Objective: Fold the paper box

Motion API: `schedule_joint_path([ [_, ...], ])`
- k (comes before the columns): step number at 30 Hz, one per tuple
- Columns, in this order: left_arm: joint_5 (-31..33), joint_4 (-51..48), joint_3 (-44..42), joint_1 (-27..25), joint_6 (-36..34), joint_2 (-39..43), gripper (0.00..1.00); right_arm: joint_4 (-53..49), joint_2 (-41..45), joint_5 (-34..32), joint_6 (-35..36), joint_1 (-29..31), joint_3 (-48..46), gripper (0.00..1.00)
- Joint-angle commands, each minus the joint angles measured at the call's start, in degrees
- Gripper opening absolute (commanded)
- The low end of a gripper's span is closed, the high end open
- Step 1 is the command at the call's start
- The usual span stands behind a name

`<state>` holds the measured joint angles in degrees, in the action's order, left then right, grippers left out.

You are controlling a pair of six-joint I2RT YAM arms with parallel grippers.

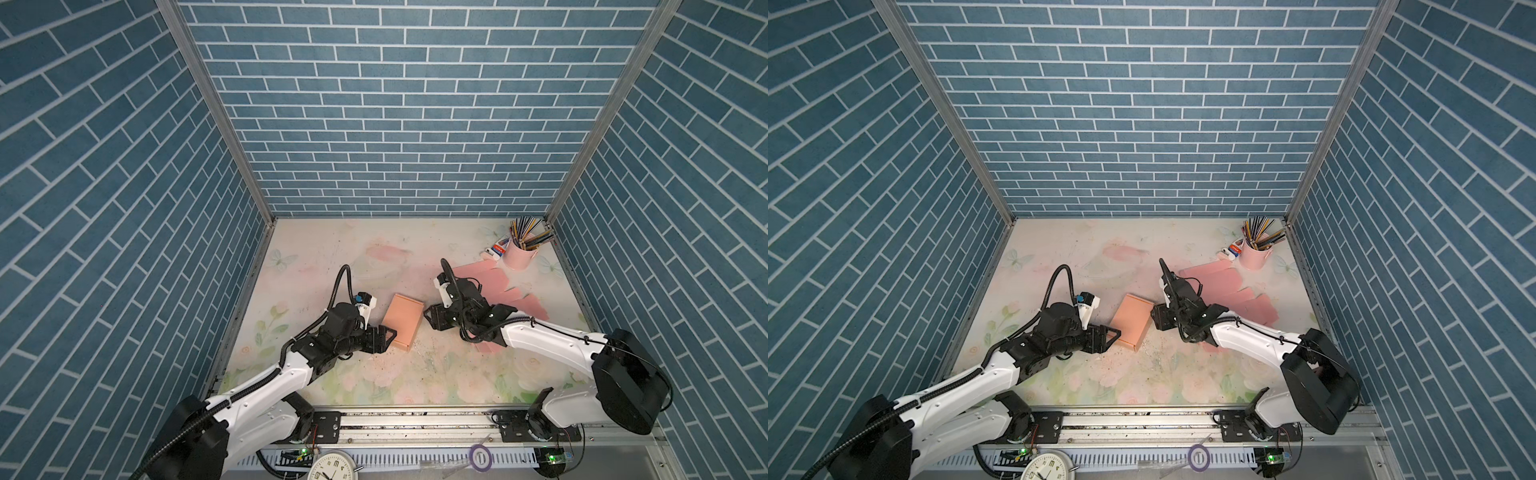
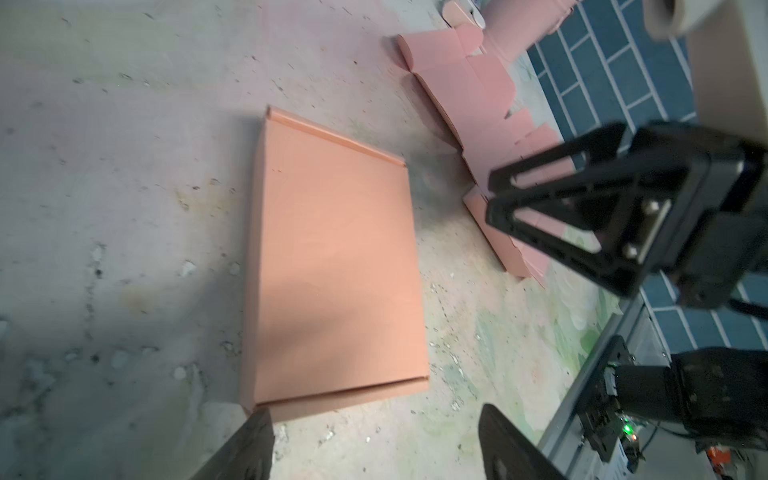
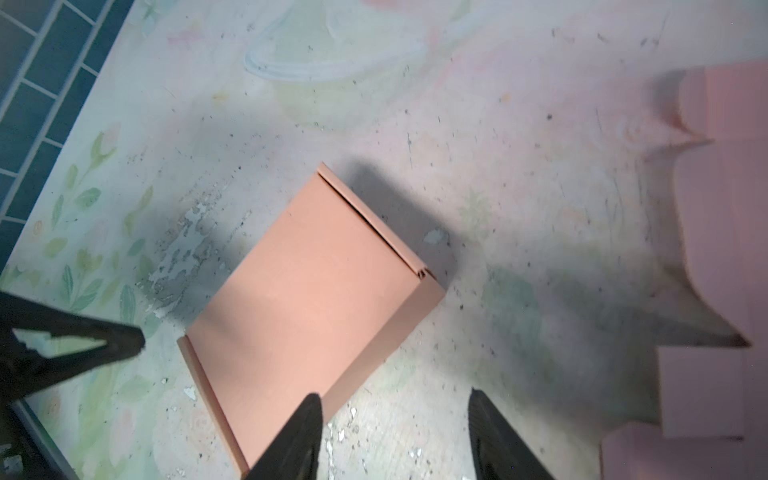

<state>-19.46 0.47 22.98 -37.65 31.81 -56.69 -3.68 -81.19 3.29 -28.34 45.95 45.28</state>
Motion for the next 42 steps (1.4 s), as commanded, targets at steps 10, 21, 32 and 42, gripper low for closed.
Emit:
schedule_joint_path([
  [10, -3.4, 5.2, -5.3, -8.4, 6.7, 1.9, 0.86, 1.4, -11.0, 9.4, 3.7, -4.9, 10.6, 0.67],
  [21, -2.1, 12.6, -5.9, -9.2, 8.7, -5.0, 0.88, -0.3, -21.3, 13.2, 6.5, -5.5, 18.3, 0.69],
  [32, -0.3, 16.4, -5.6, -6.9, 9.7, -8.9, 0.88, 0.3, -25.5, 15.9, 6.3, -5.5, 20.2, 0.68],
  [42, -2.2, 18.6, -5.3, -2.7, 8.3, -10.7, 0.88, 1.2, -23.6, 15.6, 5.1, -5.3, 17.0, 0.66],
])
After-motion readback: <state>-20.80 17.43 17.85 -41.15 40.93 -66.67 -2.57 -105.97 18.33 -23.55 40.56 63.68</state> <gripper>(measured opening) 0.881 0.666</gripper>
